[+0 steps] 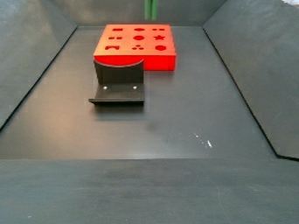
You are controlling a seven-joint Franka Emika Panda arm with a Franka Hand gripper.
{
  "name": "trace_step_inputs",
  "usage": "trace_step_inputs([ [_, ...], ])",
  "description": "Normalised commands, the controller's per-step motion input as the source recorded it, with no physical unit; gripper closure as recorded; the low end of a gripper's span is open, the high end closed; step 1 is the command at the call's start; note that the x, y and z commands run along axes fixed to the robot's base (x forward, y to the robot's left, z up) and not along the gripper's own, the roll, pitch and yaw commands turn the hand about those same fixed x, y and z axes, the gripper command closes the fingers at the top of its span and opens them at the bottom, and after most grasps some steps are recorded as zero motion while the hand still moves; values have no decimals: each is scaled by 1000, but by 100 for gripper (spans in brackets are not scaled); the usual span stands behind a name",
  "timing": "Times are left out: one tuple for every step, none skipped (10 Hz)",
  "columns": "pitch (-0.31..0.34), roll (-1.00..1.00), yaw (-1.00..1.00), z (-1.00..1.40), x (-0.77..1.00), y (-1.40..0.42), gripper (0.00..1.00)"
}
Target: Insert the 3 prong object.
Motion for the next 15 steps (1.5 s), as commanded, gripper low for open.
trace_step_inputs([
  [114, 0, 134, -243, 960, 191, 100],
  [136, 90, 237, -126, 929, 149, 100],
  [107, 186, 394, -23, 797, 106, 100],
  [104, 213, 514, 0, 666, 37, 100],
  [107, 233, 631, 0, 560, 0, 100],
  [93, 229, 669, 0, 506, 0, 100],
  [91, 234, 749, -14, 360, 0, 100],
  [94, 186, 666, -126, 257, 140, 100],
  [177, 127, 234, -240, 220, 66, 100],
  [196, 76, -100, -386, 237, 0, 100],
  [133, 0, -360, -469, 17, 0, 100],
  [91, -14, -446, -346, 177, 0, 100],
  [79, -21, -486, -171, 377, 69, 100],
  [100, -21, -403, -86, 260, 197, 100],
  [91, -10, -291, -57, 177, 283, 100],
])
